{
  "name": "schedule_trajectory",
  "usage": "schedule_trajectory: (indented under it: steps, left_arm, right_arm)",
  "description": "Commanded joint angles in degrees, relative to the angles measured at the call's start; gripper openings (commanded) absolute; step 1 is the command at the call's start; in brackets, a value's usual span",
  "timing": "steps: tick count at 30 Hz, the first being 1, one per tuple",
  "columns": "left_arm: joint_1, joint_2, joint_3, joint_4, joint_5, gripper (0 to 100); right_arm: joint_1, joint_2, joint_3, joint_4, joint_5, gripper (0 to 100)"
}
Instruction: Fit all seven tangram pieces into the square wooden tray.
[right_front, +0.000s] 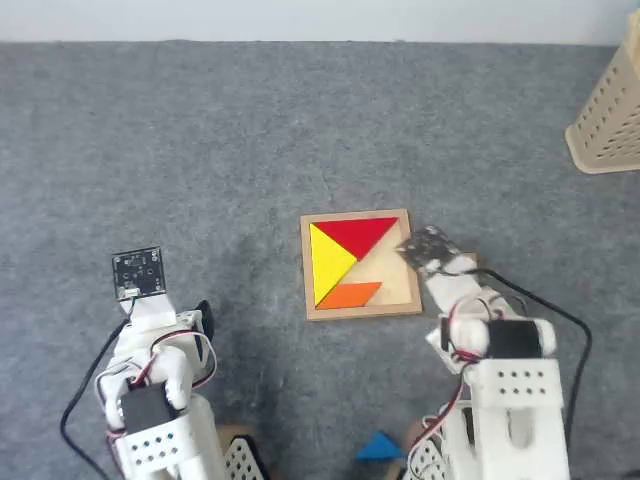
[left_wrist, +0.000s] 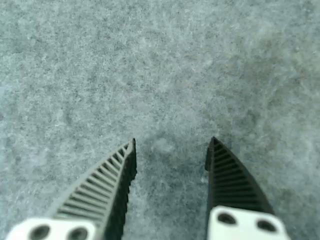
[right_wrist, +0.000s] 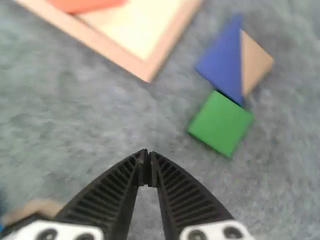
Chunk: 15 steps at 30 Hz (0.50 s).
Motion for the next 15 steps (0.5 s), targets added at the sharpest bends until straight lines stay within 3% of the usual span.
schedule_trajectory:
  steps: [1, 7, 15]
  left_arm:
    - [0.18, -0.79, -0.75, 0.26, -0.26, 22]
    - [0.18, -0.79, -0.75, 0.26, -0.26, 22]
    - [0.09, -0.79, -0.75, 0.26, -0.26, 22]
  right_arm:
    - [6.73, -7.96, 9.14, -7.08, -0.53, 1.3]
    - [7.96, -19.3, 19.96, -9.1, -0.35, 1.3]
    - [11.47, -25.1, 22.51, -7.87, 1.32, 1.3]
